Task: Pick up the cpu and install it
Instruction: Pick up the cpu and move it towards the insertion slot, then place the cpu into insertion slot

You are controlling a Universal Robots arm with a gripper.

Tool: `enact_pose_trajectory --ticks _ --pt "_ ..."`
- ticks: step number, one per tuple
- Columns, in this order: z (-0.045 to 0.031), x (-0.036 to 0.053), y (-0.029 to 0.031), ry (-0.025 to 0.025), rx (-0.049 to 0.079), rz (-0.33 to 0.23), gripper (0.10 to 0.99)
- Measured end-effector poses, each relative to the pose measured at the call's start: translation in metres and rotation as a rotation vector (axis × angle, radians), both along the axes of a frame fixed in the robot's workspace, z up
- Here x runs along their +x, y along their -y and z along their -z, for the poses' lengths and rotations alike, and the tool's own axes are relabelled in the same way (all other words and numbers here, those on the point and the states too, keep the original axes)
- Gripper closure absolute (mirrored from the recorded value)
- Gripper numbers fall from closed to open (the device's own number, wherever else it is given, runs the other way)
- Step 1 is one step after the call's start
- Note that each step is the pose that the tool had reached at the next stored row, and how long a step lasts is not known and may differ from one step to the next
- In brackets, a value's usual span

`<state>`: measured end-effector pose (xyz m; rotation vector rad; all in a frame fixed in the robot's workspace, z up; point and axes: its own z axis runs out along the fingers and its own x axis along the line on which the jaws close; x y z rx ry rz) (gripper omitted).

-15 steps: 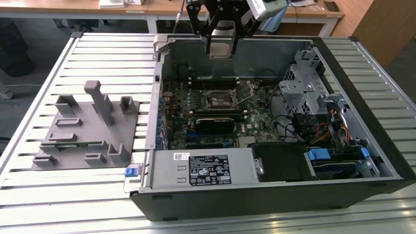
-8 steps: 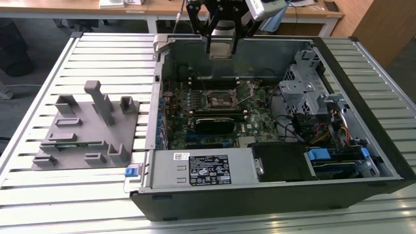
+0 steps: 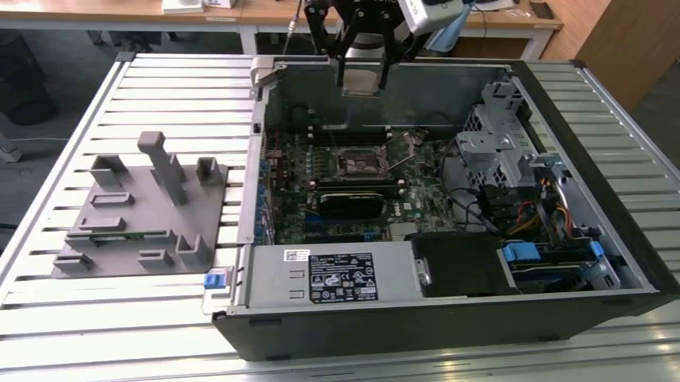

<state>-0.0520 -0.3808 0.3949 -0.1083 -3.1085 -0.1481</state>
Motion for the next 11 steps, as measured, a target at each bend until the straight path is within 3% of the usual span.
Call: enact_pose_trajectory --ticks 11 --pt "0.0000 0.0000 0.0000 0.0000 0.000 0.028 0.545"
